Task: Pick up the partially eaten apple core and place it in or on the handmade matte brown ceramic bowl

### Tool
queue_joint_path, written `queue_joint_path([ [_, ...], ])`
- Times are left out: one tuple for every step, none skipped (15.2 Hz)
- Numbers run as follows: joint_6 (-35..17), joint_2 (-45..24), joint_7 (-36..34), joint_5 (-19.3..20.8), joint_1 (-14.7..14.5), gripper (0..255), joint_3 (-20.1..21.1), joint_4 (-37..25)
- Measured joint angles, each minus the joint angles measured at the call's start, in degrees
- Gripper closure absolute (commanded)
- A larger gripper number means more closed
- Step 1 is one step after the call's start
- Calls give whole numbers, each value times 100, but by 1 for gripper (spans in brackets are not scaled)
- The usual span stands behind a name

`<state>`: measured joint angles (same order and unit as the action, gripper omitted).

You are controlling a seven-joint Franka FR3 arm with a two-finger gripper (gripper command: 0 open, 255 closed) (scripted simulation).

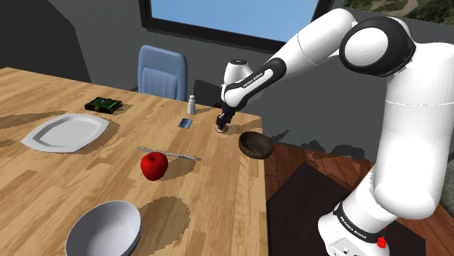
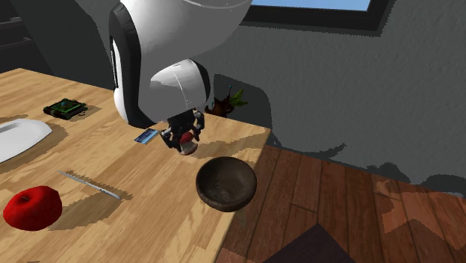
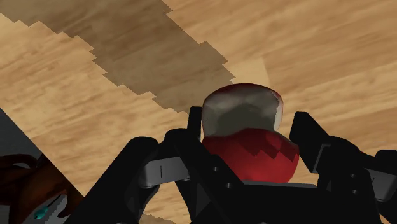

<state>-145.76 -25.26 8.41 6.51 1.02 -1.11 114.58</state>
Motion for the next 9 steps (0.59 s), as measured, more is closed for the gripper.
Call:
queue_joint_path([
  [55,58,7,-5,2,255,3,3],
  [120,113,9,-10,-1,255,7,-8],
  [165,169,27,-16,8,255,8,1],
  [226,228,40,-23,14,255,11,0],
  [275,255,25,-23,0,255,15,-22],
  [352,301,32,-30,-1,255,20,-53],
  [416,371,44,-36,3,255,22,-47],
  [469,420,53,-41,6,255,23,-51],
  [526,470,59,-45,6,255,26,-58],
])
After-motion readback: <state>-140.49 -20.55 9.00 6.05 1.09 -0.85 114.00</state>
